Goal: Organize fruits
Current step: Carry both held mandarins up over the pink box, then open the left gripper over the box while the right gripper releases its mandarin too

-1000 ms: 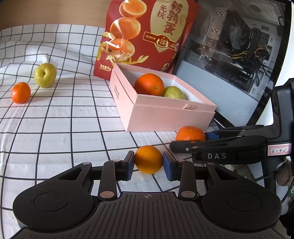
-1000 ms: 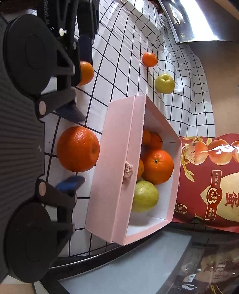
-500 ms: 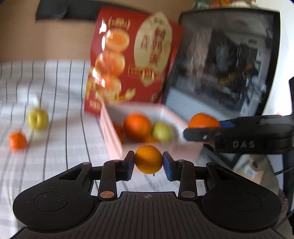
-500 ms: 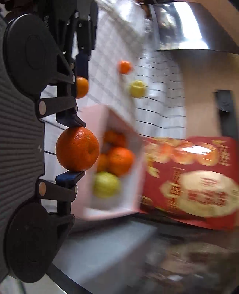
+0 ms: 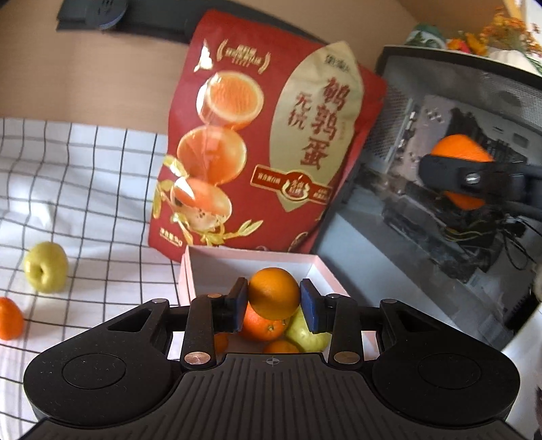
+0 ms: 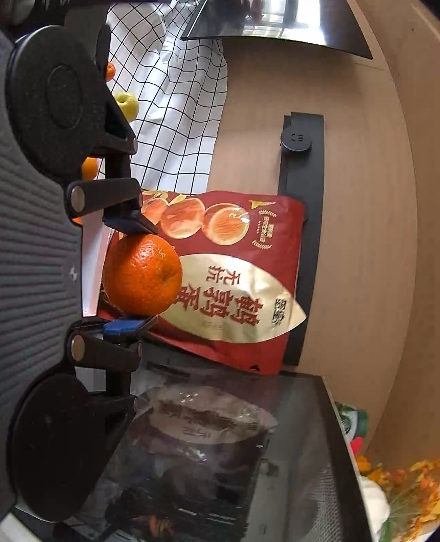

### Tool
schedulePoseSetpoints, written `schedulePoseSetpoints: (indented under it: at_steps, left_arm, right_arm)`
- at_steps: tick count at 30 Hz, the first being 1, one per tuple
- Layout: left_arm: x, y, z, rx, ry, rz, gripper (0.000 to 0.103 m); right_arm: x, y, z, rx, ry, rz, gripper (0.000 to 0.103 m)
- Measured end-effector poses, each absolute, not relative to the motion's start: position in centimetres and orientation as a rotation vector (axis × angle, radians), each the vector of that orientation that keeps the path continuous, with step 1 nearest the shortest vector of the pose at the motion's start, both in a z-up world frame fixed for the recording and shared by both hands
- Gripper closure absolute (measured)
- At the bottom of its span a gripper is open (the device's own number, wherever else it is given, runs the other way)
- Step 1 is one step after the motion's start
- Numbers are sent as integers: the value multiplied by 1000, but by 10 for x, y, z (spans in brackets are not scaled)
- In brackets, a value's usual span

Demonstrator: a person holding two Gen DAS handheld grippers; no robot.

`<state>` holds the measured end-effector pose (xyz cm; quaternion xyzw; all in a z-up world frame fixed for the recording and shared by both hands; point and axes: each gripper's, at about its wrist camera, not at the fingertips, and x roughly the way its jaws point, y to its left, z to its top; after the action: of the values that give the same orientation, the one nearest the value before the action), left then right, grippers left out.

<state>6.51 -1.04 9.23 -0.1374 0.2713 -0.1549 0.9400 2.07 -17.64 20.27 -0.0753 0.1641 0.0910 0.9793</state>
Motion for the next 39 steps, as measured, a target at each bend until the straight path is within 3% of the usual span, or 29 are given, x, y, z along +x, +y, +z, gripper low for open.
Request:
schedulePoseSetpoints:
  at_steps: [4, 9, 18, 32, 36, 39]
  left_arm:
    - [83, -17, 75, -259, 571, -328, 65]
    - [94, -44, 57, -35, 619, -305, 65]
    - [77, -20, 76, -120, 503, -340, 64]
    - [68, 103, 69, -272, 432, -122, 64]
    - [60, 157, 51, -332, 439, -31, 64]
    - [50, 197, 32, -444, 417, 32, 64]
  right_arm:
    - [26, -170, 201, -157, 345, 201, 55]
    - [33, -165, 192, -148, 370, 197, 55]
    - [38, -171, 182, -129, 400, 186, 55]
    - [92, -176, 119, 15, 676, 241, 54]
    - [94, -167, 103, -36, 683, 219, 37]
    - [85, -156, 108, -59, 643, 239, 36]
